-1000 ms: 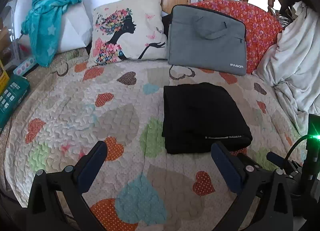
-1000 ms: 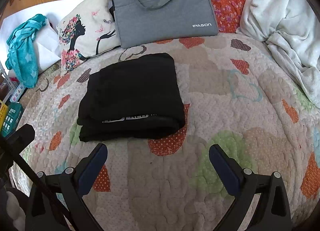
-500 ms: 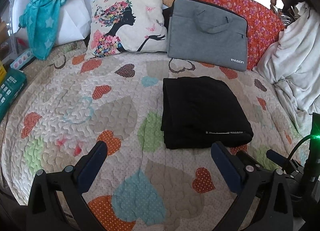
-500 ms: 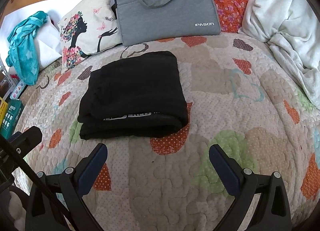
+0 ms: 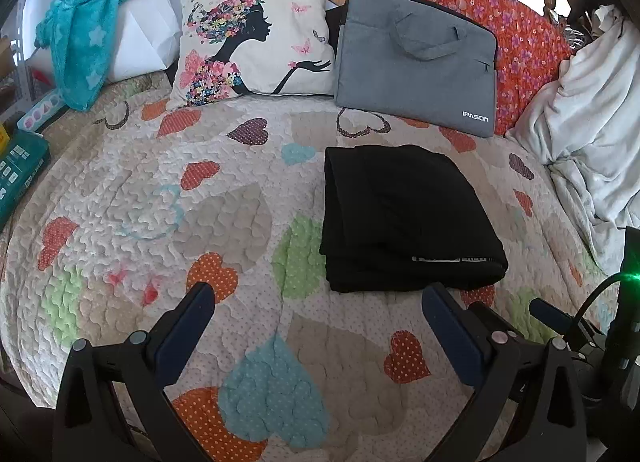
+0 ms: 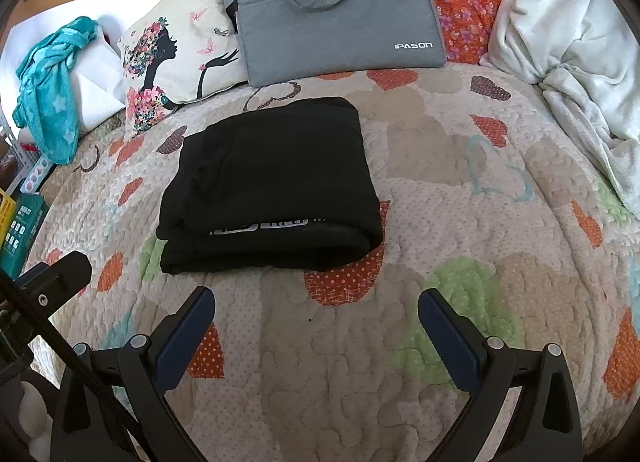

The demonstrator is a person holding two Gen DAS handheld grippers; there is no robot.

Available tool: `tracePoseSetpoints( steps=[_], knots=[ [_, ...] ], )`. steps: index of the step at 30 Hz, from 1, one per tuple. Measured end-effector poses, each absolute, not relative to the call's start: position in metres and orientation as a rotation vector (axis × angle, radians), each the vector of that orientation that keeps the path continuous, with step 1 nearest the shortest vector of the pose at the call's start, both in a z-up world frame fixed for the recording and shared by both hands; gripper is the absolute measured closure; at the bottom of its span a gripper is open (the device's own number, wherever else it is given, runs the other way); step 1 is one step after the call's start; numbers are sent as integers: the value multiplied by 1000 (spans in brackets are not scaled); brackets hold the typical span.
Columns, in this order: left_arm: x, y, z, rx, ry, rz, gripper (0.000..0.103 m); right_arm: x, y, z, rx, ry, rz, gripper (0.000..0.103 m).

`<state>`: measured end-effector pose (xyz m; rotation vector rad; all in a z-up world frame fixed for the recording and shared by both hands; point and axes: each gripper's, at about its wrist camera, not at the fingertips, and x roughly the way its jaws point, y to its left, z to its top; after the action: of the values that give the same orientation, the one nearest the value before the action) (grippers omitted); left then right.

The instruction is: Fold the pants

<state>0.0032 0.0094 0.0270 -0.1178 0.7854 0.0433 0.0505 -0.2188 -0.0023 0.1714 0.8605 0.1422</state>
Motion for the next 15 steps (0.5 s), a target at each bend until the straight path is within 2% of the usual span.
tracePoseSetpoints(
  steps=[15],
  knots=[
    [5,11,24,-124,799,37,0,52,-215,-6,167,877,147,0]
  ],
)
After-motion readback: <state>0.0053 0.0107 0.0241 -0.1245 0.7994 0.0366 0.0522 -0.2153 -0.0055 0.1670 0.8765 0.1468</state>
